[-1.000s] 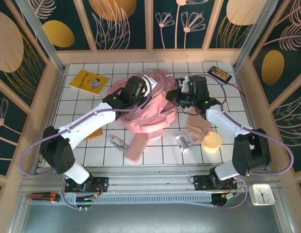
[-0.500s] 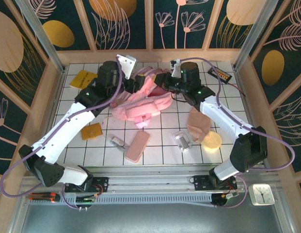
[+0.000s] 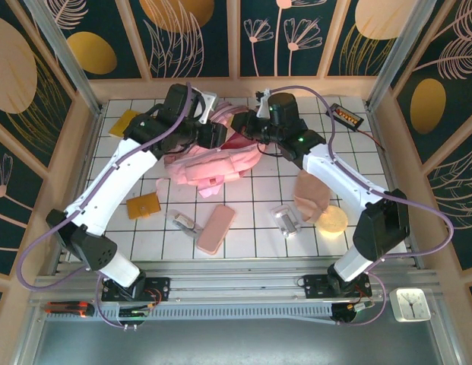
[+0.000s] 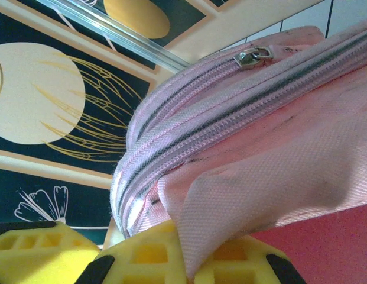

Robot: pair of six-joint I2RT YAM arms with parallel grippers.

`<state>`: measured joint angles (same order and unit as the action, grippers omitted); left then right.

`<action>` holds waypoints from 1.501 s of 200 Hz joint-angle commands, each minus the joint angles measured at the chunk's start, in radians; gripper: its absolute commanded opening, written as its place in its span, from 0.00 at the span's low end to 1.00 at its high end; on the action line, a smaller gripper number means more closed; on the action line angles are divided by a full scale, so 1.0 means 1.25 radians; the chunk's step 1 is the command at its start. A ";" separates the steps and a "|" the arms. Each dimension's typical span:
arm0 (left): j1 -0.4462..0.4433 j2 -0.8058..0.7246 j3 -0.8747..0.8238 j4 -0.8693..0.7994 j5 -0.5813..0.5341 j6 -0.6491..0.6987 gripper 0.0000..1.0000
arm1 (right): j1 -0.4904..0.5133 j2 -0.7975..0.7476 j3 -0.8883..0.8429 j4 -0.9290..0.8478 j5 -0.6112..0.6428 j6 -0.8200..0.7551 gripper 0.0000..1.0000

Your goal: Pack books, pencil case, and school supplies into a backpack

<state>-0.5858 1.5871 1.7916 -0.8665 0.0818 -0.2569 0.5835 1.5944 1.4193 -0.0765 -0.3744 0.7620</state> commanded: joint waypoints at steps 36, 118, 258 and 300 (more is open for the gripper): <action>0.019 0.030 0.002 -0.055 0.053 -0.044 0.49 | 0.006 -0.021 0.043 0.070 0.038 -0.006 0.00; 0.019 0.089 0.033 -0.084 0.106 -0.080 0.41 | 0.009 -0.007 0.061 0.067 0.038 -0.007 0.00; -0.034 0.174 0.338 -0.377 -0.096 -0.192 0.41 | 0.017 0.040 0.141 0.036 0.062 0.012 0.00; -0.055 0.231 0.396 -0.412 -0.102 -0.201 0.38 | 0.031 0.051 0.164 0.026 0.065 0.012 0.00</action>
<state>-0.6441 1.8442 2.2547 -1.2781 -0.0116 -0.4622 0.6071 1.6730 1.5532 -0.1413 -0.3111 0.7689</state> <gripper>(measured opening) 0.389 0.059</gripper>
